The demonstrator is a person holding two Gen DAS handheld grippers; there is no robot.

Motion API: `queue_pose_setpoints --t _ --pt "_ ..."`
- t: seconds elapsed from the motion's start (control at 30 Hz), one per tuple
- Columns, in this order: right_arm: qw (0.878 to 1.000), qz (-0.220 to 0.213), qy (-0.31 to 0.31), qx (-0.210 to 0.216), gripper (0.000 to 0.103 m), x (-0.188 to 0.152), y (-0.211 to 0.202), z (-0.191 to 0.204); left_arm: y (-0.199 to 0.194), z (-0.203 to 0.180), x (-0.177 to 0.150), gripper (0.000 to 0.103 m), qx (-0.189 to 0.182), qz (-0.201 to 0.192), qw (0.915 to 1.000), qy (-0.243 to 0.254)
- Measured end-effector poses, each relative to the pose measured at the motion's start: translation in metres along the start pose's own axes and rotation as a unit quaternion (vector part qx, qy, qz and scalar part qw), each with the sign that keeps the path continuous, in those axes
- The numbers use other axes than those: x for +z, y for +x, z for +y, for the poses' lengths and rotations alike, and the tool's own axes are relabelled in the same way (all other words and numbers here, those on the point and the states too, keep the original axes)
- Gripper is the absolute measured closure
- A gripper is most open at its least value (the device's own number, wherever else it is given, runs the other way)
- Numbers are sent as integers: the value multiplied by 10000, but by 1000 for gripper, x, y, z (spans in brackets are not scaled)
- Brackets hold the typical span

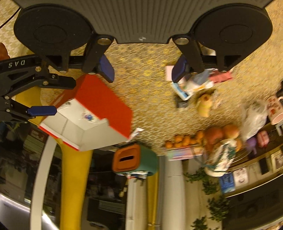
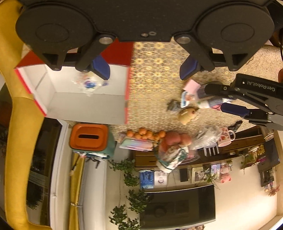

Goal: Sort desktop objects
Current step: 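Move both tools back to the cluttered pile on the table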

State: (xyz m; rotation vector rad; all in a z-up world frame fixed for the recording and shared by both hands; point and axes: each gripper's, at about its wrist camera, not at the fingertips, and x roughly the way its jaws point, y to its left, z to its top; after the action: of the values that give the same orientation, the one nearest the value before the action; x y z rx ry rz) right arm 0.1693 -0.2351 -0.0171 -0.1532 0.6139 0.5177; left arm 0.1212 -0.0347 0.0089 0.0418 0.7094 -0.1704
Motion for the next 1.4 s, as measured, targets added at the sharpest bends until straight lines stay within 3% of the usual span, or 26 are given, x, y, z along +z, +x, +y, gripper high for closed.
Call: queue_pose_setpoints --t 0.57,0.7,1.0,1.4 --pt "9998 133 -76 84 10 -6 78 60 13 89 -19 13 605 -12 9968 -519" --pt "9999 140 6 33 10 -7 98 70 24 107 -14 0 732 -67 9954 -622" --pt "9995 300 39 6 10 -6 143 95 58 144 -5 0 902 193 9904 -1025" --pt "9977 670 141 -22 15 -9 193 116 81 147 -1 0 983 454 9889 -1020"
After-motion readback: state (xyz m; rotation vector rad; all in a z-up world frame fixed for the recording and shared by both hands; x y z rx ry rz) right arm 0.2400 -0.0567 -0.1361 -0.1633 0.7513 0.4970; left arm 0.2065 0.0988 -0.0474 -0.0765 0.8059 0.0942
